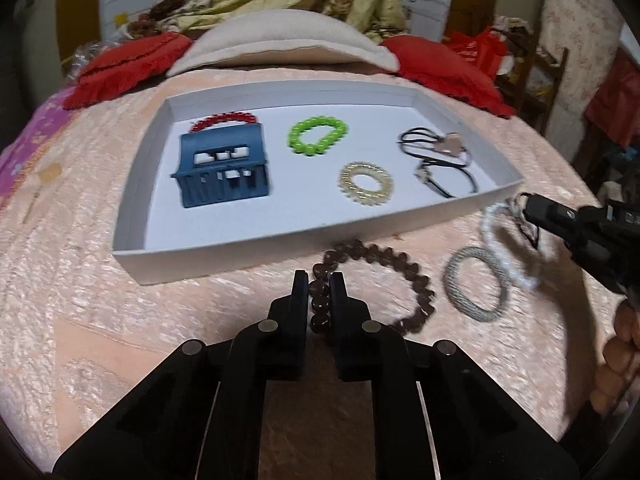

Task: Organize jewelry
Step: 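Place the brown beads in the tray with the left tool while the right tool drops the hair tie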

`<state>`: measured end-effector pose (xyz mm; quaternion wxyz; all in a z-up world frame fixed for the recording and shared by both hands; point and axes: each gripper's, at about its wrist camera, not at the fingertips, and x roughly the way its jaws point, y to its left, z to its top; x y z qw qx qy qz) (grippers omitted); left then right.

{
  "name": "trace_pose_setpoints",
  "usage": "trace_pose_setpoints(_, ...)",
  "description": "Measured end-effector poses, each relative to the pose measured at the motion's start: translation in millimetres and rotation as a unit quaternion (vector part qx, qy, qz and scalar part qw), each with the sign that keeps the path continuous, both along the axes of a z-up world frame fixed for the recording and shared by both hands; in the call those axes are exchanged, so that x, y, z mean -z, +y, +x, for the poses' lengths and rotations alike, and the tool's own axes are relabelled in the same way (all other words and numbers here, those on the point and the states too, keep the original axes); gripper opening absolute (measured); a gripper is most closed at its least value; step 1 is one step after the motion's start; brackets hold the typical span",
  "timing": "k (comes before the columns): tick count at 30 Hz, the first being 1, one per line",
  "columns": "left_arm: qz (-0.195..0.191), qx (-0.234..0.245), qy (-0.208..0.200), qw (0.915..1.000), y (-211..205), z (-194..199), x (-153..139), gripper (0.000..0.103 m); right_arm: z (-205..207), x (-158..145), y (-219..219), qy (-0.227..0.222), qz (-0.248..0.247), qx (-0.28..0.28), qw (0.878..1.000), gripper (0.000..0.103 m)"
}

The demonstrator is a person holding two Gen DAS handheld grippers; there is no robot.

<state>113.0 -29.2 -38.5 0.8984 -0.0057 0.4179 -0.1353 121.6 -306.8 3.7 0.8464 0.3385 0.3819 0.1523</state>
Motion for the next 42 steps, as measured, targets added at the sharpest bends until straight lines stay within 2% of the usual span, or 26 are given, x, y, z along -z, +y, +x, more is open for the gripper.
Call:
trace_pose_setpoints(6,-0.002,0.006,-0.020,0.9998,13,-21,-13,0.008,-11,-19,1,-0.033,-0.048,-0.005,0.998,0.002)
trace_pose_setpoints(14,-0.027,-0.007,-0.053,0.9982,32,-47,-66,0.008,-20,-29,-4,-0.046,-0.076,-0.003,0.996,0.002)
trace_pose_setpoints(21,-0.028,-0.027,-0.062,0.9973,45,-45,-94,0.008,-40,-56,8,-0.098,-0.156,-0.019,0.983,0.002)
trace_pose_setpoints(24,-0.028,-0.029,-0.069,0.9968,49,-45,-103,0.008,-46,-64,16,-0.115,-0.177,-0.025,0.977,0.002)
trace_pose_setpoints(28,-0.016,-0.035,-0.072,0.9967,50,-44,-104,0.008,-51,-68,27,-0.129,-0.214,-0.027,0.968,0.002)
trace_pose_setpoints(32,-0.007,-0.046,-0.061,0.9970,48,-44,-96,0.008,-51,-63,35,-0.121,-0.241,-0.034,0.962,0.002)
trace_pose_setpoints(36,0.013,-0.061,-0.051,0.9968,44,-45,-89,0.008,-48,-54,37,-0.104,-0.257,-0.037,0.960,0.002)
trace_pose_setpoints(42,0.024,-0.063,-0.050,0.9965,40,-43,-86,0.008,-49,-53,36,-0.103,-0.265,-0.035,0.958,0.002)
